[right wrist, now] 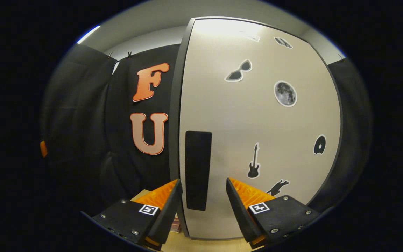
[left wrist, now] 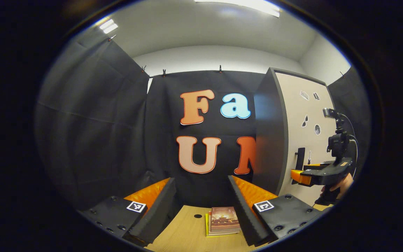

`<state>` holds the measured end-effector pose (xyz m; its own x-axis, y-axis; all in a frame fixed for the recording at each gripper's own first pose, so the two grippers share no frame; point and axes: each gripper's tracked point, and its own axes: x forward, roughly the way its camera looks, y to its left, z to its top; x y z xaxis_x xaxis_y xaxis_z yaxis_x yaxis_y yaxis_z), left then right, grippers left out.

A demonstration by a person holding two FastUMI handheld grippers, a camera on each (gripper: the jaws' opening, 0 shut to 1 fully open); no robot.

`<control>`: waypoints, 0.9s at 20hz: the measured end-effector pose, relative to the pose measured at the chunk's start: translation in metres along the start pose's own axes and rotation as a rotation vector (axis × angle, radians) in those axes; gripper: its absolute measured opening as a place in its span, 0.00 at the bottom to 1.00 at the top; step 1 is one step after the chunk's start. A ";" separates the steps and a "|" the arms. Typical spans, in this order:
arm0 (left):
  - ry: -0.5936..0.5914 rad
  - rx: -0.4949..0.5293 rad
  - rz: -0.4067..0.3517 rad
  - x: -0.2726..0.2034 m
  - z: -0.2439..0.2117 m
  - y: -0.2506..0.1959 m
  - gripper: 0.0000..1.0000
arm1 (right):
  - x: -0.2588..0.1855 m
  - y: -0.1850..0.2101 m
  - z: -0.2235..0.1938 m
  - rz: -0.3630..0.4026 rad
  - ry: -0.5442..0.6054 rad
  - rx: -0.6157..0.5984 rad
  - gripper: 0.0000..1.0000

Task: Open the cabinet door with the right hand, grasp the bottle in the cabinet with the left hand and place it on the coaster, then close the cabinet door with the right hand.

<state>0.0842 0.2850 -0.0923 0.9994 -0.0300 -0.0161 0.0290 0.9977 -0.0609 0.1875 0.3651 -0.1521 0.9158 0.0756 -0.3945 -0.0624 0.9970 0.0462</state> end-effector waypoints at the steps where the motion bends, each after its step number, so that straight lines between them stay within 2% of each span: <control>1: 0.001 -0.001 -0.004 0.001 -0.003 0.002 0.96 | 0.005 -0.001 -0.003 -0.017 0.014 0.013 0.69; 4: 0.018 -0.025 -0.014 0.008 -0.012 0.005 0.96 | 0.005 0.008 -0.007 -0.015 0.045 0.077 0.49; 5: 0.026 -0.031 -0.017 0.009 -0.015 0.004 0.96 | 0.004 0.008 -0.005 -0.025 0.035 0.077 0.40; 6: 0.033 -0.033 -0.017 0.009 -0.016 0.002 0.93 | 0.005 0.007 -0.006 -0.032 0.030 0.085 0.37; 8: 0.032 -0.030 -0.019 0.009 -0.012 -0.002 0.96 | 0.004 0.007 -0.008 -0.027 0.058 0.114 0.32; 9: 0.025 -0.029 -0.025 0.009 -0.007 -0.008 0.93 | 0.002 0.008 -0.008 -0.015 0.069 0.130 0.28; 11: 0.014 -0.023 -0.041 0.012 -0.001 -0.022 0.96 | -0.003 0.008 -0.010 0.010 0.079 0.139 0.22; 14: 0.015 -0.036 -0.087 0.013 0.003 -0.055 0.96 | -0.018 0.010 -0.004 0.020 0.055 0.128 0.22; 16: 0.008 -0.033 -0.102 0.010 0.005 -0.075 0.93 | -0.026 0.010 -0.002 0.064 0.059 0.137 0.22; 18: 0.008 -0.033 -0.118 0.009 0.004 -0.096 0.96 | -0.037 0.014 -0.002 0.110 0.066 0.146 0.22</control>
<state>0.0907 0.1893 -0.0824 0.9889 -0.1476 -0.0153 0.1455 0.9847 -0.0960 0.1517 0.3758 -0.1386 0.8782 0.1898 -0.4390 -0.0983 0.9699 0.2228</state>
